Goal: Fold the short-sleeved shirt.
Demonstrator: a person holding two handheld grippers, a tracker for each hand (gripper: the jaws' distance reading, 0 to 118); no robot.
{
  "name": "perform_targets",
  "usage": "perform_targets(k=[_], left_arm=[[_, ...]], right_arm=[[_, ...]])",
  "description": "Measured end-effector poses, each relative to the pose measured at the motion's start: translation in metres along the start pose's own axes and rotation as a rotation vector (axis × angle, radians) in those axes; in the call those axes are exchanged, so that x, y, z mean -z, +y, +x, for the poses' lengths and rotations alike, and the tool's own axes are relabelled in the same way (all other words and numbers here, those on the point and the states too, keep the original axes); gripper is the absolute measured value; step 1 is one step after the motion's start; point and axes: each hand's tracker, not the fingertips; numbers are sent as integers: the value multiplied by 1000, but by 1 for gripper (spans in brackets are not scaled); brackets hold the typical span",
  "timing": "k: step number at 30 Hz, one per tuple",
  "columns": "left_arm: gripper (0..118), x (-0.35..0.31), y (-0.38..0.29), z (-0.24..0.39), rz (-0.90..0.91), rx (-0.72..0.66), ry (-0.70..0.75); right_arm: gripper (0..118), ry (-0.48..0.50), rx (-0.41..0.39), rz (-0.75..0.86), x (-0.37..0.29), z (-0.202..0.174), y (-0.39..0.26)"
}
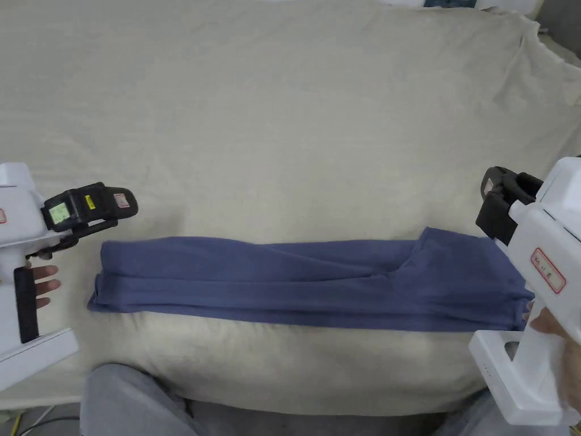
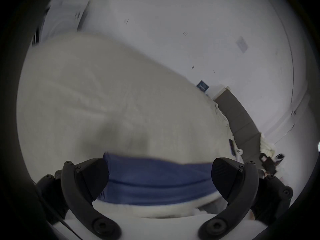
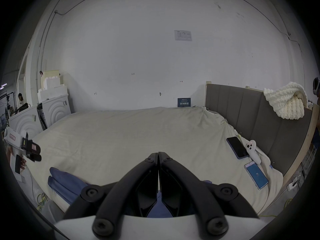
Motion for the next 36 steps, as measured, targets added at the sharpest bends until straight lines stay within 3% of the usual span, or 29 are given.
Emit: perform_targets(k=[10, 19, 21, 24, 25, 32, 36], left_arm=[[118, 37, -27, -76, -211, -203, -13], [116, 54, -35, -76, -168, -243, -59], [104, 55, -35, -75, -166, -240, -88], [19, 57, -33, -71, -173, -215, -63], [16, 63, -35, -68, -201, -195, 15], [8, 66, -25, -30, -229, -73, 196], [7, 42, -16, 3, -140, -50, 208]], right_arm=[[0, -16, -3, -52, 10, -7, -6], [0, -27, 4, -76, 11, -8, -7], [0, -25, 15, -79, 10, -8, -7], [0, -28, 16, -80, 11, -9, -8], [0, -30, 14, -84, 12, -9, -8], [0, -31, 27, -92, 10, -3, -13], [0, -29, 39, -81, 7, 2, -11]])
